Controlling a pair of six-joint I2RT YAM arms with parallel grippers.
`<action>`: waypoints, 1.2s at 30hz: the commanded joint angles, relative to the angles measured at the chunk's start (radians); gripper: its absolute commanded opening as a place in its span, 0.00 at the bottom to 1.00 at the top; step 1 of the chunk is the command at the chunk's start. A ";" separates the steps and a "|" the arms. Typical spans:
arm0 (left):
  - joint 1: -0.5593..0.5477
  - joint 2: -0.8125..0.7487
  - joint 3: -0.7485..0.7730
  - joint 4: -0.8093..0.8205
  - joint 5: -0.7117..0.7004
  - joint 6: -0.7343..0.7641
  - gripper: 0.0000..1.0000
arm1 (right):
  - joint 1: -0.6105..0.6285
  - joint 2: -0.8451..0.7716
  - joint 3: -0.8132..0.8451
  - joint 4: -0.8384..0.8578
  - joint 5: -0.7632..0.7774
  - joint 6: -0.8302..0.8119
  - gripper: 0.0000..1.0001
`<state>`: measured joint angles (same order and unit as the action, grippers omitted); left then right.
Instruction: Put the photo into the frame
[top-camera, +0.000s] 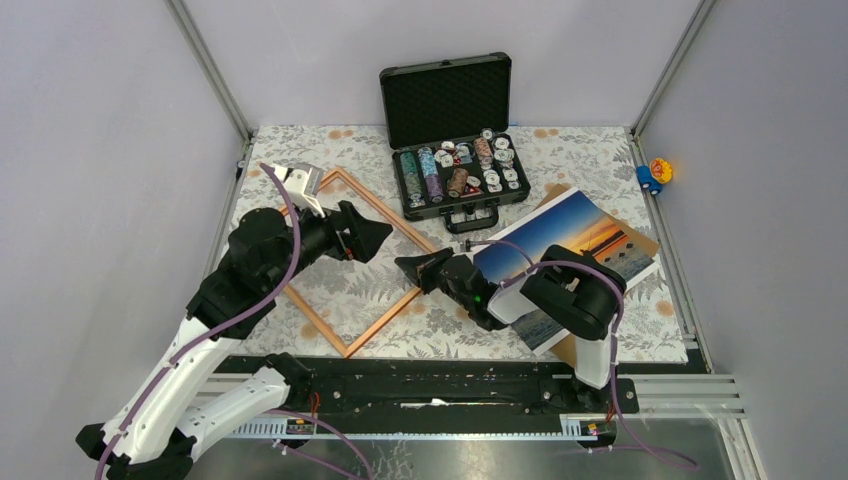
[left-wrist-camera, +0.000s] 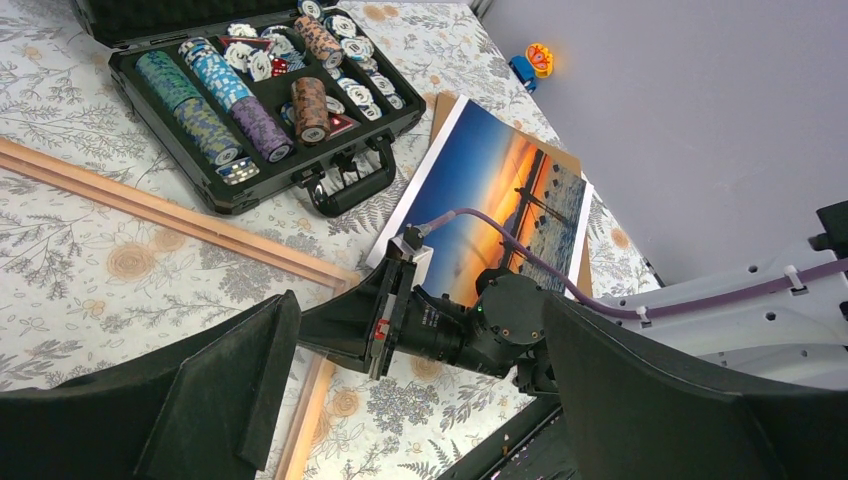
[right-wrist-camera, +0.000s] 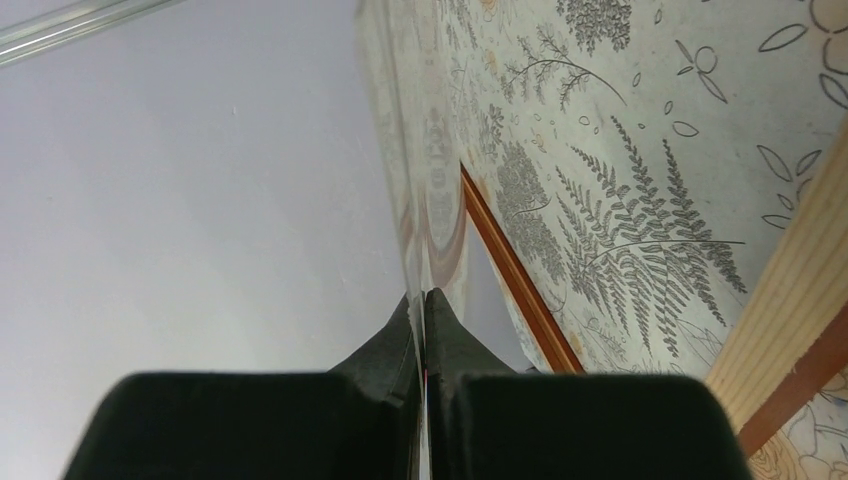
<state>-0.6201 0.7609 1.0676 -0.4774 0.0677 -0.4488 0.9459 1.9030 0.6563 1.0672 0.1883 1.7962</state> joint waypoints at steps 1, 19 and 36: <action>0.002 -0.001 0.046 0.034 0.006 0.010 0.99 | -0.005 0.036 -0.006 0.162 -0.024 0.030 0.00; 0.002 0.006 0.038 0.036 0.006 0.010 0.99 | 0.004 0.106 0.004 0.279 -0.016 0.081 0.00; 0.002 0.021 0.003 0.004 0.006 -0.039 0.99 | 0.023 0.073 -0.027 0.111 -0.024 -0.104 0.41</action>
<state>-0.6205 0.7685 1.0710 -0.4782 0.0681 -0.4534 0.9577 2.0315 0.6411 1.2541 0.1665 1.7782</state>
